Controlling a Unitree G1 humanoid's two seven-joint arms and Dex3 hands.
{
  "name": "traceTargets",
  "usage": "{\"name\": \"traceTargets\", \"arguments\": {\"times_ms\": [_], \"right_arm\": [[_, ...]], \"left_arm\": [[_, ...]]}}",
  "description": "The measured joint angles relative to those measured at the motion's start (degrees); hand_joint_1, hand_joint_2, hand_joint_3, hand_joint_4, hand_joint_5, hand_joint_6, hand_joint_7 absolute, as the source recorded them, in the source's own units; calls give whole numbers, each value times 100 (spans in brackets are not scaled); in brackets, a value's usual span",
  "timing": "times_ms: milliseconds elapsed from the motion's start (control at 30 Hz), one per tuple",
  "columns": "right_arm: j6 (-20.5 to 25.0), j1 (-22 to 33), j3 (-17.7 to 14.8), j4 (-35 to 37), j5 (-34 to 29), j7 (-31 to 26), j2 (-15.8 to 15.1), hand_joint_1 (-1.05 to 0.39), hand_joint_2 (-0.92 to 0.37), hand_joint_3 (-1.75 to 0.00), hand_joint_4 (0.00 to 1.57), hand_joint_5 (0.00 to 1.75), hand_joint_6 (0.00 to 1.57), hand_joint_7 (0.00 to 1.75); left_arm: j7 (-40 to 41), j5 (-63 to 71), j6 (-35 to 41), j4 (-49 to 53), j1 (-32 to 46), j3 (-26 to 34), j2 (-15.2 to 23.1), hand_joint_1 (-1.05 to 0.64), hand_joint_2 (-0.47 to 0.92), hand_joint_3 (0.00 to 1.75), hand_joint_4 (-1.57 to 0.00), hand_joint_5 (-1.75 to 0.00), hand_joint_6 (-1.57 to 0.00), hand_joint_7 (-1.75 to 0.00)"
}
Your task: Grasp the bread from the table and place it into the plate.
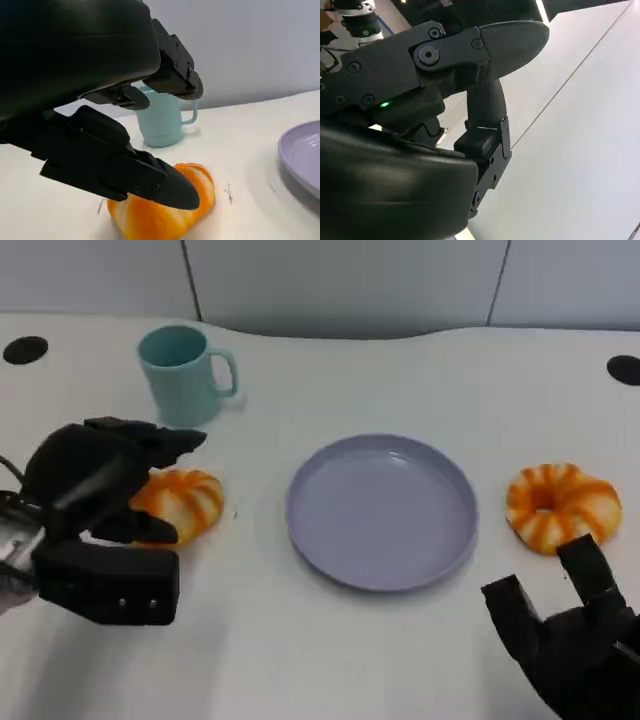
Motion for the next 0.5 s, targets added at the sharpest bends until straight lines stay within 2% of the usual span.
{"name": "traceTargets", "arguments": {"times_ms": [233, 367, 400, 500], "right_arm": [[-47, 59, 4, -23, 4, 17, 27, -60, -92, -18, 91, 175, 66, 175], [-47, 84, 2, -28, 7, 17, 27, -60, -92, -18, 91, 175, 66, 175], [-47, 84, 2, -28, 7, 17, 27, -61, -92, -18, 90, 175, 66, 175], [-93, 105, 28, -51, -9, 17, 43, -61, -92, -19, 90, 175, 65, 175]], "left_arm": [[-101, -179, 536, 659, -140, -562, -294, -69, 81, 0, -57, -4, -49, -1], [-144, -303, 642, 742, -152, -756, -338, -69, 81, 0, -58, -4, -49, 0], [-144, -333, 658, 743, -164, -784, -338, -59, 79, 0, -64, -6, -55, -3], [-401, -505, 948, 891, -292, -834, -491, -48, 78, 0, -68, -6, -59, -3]]}}
